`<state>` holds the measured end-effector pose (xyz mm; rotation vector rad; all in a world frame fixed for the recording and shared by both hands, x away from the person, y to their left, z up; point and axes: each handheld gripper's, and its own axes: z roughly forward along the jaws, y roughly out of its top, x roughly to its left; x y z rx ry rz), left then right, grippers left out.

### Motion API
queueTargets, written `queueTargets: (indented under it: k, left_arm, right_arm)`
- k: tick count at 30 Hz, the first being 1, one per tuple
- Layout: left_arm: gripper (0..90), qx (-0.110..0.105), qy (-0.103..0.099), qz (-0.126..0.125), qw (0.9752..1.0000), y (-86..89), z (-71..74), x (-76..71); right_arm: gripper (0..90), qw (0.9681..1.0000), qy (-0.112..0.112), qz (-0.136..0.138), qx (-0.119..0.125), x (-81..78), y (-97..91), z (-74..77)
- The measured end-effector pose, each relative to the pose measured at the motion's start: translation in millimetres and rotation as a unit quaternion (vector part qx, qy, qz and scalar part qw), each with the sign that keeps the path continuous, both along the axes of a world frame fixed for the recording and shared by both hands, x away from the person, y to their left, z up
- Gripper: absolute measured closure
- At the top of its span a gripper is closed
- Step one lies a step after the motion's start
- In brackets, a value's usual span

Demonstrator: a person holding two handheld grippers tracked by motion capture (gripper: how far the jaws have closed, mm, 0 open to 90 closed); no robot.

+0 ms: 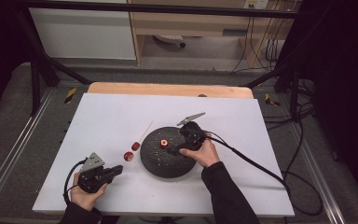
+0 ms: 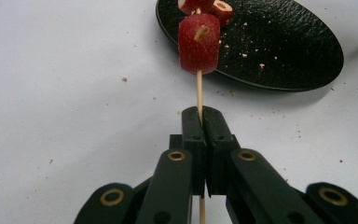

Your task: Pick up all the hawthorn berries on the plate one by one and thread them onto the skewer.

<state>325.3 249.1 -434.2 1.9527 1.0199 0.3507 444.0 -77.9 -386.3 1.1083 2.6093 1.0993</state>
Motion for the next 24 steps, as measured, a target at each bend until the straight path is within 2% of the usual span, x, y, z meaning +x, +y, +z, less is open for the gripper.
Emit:
queueTargets:
  k: [8,12,15,20,24]
  left_arm:
    - [88.4,0.0,0.0,0.001,1.0,1.2,-0.2,0.8]
    - [88.3,-0.001,0.0,0.001,1.0,1.2,-0.3,0.8]
    - [88.4,-0.002,0.0,0.002,1.0,1.4,-0.3,0.8]
    - [88.4,-0.001,0.0,0.001,1.0,1.1,-0.3,0.7]
    - [88.4,-0.003,0.001,0.002,1.0,1.3,-0.4,0.8]
  right_arm:
    - [6.0,0.9999,0.003,0.002,-0.013,13.4,17.1,-2.0]
    - [7.9,0.9997,0.01,0.001,-0.022,19.3,25.8,-3.8]
    - [10.0,0.9996,0.02,0.0,-0.019,23.2,29.8,-5.5]
    - [16.1,0.999,0.026,-0.001,-0.036,30.4,36.2,-9.2]
    - [22.7,0.9986,0.04,0.0,-0.036,34.5,41.3,-11.4]
